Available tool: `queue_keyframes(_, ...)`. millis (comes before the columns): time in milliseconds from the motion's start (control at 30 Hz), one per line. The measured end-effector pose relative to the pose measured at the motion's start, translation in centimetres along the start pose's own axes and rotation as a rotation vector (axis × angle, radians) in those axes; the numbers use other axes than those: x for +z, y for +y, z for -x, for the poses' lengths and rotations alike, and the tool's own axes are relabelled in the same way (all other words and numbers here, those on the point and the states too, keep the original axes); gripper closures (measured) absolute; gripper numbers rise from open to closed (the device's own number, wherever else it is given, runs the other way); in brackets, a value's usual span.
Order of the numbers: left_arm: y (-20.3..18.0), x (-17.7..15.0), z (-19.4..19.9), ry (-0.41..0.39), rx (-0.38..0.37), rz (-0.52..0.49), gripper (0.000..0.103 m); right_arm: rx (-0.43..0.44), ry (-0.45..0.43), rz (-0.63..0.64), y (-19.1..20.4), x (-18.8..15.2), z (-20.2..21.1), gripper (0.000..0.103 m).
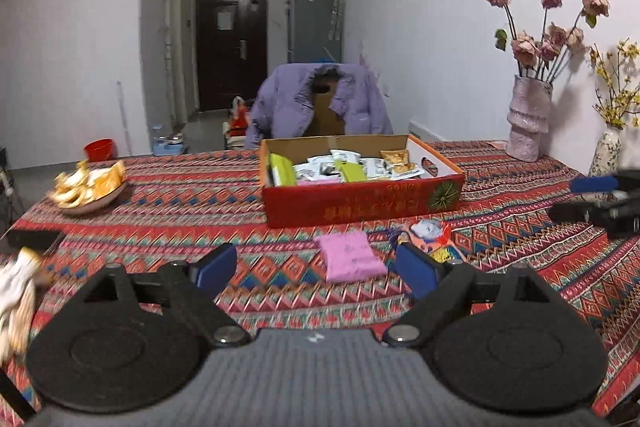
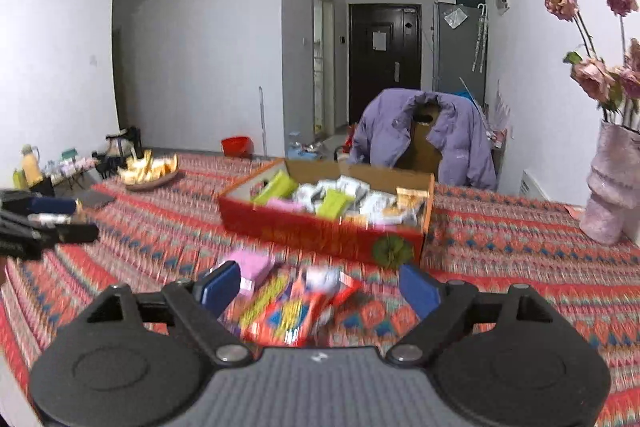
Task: Organize snacks
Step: 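Withdraw both tools from the box back toward the remaining snacks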
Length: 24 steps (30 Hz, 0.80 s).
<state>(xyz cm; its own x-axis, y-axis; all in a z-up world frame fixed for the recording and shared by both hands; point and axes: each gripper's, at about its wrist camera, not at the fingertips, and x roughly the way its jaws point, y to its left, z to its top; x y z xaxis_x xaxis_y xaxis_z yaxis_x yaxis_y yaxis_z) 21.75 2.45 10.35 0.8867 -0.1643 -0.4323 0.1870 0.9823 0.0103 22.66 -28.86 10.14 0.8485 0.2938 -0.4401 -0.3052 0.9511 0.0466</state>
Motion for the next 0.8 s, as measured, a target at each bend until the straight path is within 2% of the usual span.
queue_keyframes(100, 0.2, -2.1, 2.0, 0.014, 0.026, 0.035, 0.010, -0.019, 0.016, -0.023, 0.9, -2.5, 1.2, 0.016)
queue_keyframes(233, 0.3, -5.1, 3.1, 0.086, 0.056, 0.082, 0.010, -0.022, 0.028, -0.087, 2.0, -6.3, 2.8, 0.013)
queue_keyframes(400, 0.9, -7.6, 3.2, 0.169, 0.039, 0.148, 0.010, -0.014, 0.074, -0.120, 3.2, -9.4, 3.4, 0.013)
queue_keyframes(667, -0.6, -9.0, 4.2, 0.154, 0.077, 0.057, 0.010, -0.023, 0.087, -0.124, 4.7, -11.3, 4.2, 0.013)
queue_keyframes(800, -0.7, -9.2, 3.8, 0.170, 0.063, 0.052, 0.010, -0.027, 0.086, -0.123, 4.8, -11.2, 4.3, 0.012)
